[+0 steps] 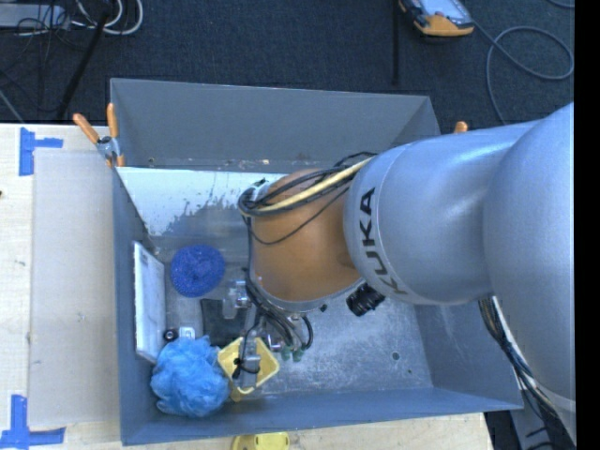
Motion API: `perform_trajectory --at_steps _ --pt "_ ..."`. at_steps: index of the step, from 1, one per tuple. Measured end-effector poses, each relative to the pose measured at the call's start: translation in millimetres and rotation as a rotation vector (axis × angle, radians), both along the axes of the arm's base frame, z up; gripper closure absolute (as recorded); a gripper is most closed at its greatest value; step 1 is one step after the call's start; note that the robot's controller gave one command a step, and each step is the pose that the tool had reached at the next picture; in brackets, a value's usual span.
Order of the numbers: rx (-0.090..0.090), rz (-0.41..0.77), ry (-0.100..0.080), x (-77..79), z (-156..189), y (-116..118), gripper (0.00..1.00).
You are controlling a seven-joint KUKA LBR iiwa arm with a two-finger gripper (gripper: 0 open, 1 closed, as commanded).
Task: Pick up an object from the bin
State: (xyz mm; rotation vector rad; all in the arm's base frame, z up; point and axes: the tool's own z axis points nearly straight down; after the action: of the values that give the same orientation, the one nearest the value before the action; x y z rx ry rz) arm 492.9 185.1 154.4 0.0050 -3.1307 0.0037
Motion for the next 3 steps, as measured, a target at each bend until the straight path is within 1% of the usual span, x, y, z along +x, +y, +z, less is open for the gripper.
perform_trajectory --at_steps 1,2,3 --pt "0.002 -0.005 -0.007 1.9 4.5 -0.9 0.0" --pt "0.004 0.033 -0.013 -3.7 -49.9 -17.9 0.0" --pt "0.002 -0.04 -0.008 -5.7 -84.0 -26.8 0.0"
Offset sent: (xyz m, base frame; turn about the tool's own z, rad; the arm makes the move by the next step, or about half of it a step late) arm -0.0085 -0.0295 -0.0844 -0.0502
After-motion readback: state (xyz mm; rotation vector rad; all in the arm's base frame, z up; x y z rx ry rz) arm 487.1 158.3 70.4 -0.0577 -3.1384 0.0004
